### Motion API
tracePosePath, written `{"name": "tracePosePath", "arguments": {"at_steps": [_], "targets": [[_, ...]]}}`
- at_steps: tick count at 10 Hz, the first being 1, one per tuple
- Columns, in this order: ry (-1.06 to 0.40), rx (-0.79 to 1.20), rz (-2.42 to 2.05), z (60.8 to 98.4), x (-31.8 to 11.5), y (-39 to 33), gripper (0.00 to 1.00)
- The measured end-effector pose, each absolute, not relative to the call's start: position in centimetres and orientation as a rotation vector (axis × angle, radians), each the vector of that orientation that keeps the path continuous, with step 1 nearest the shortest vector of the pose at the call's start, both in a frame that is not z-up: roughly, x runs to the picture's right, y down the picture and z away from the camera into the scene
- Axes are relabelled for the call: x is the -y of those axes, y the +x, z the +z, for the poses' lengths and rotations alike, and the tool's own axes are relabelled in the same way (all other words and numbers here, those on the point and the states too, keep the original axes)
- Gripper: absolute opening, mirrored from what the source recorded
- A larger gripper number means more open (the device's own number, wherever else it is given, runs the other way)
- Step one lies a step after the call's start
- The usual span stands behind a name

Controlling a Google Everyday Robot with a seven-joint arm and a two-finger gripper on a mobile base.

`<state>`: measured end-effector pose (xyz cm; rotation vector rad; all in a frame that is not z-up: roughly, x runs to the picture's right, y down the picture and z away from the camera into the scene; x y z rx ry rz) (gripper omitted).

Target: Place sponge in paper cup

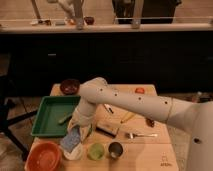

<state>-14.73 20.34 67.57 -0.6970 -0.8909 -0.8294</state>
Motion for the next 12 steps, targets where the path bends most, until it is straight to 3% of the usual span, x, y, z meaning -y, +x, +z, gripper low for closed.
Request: {"name": "tracePosePath", "arguments": {"at_steps": [12], "targets": [[-0.808,0.933,-0.931,67.0,-23.5,-13.5,0.0]]}}
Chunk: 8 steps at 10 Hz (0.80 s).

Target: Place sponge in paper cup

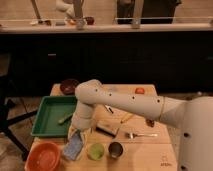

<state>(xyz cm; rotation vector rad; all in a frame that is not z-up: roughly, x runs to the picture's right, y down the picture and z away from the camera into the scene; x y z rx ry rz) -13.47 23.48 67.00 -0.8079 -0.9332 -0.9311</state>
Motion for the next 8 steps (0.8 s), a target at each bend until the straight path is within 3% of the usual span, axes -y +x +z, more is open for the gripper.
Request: {"name": "tracePosePath", "arguments": {"at_steps": [6,8], "targets": [[-0.821,0.952,-0.973,67.4,-24.2,-15.3,0.0],[-0.824,0.95,-0.971,67.4,-24.1,-15.0,0.06]]}}
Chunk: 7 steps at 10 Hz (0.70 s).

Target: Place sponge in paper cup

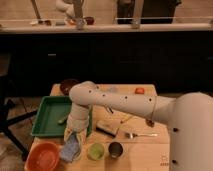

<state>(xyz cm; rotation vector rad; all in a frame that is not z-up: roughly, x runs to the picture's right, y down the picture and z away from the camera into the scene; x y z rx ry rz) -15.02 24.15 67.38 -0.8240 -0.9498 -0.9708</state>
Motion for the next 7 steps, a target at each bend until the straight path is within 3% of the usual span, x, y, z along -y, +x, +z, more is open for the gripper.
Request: {"name": "tracePosePath", "arguments": {"at_steps": [7], "targets": [[-0.825,0.951,-0.973,67.37,-24.22,-15.12,0.75]]}}
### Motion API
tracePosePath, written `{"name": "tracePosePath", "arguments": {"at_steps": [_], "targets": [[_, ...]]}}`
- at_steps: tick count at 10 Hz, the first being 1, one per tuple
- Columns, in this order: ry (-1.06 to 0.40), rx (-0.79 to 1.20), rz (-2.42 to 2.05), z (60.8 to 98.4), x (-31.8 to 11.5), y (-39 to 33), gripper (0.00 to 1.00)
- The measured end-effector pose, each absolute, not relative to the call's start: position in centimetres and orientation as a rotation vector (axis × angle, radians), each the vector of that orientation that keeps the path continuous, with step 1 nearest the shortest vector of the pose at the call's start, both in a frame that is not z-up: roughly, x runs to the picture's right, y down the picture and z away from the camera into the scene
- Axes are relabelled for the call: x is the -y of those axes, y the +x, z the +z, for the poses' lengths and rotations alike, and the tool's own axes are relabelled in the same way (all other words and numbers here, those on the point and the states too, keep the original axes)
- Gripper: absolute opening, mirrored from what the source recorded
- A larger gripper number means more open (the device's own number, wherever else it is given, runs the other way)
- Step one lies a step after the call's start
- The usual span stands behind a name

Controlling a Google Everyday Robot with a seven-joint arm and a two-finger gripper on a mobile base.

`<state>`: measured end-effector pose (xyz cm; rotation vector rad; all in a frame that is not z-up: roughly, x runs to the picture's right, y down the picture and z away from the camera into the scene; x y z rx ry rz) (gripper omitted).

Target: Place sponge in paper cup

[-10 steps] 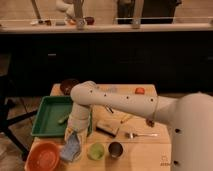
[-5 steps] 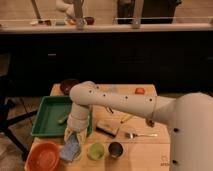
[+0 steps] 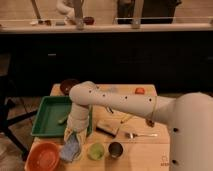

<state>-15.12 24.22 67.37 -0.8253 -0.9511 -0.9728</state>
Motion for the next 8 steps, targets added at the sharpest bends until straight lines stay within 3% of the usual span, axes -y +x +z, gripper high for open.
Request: {"name": "tracePosePath", "arguments": {"at_steps": [1,8], "targets": [[-0.825,0.951,-0.973,67.37,-24.22,-15.14,0.8],[-0.825,0.952,-0.971,67.4,-24.23,-15.14,0.8]]}}
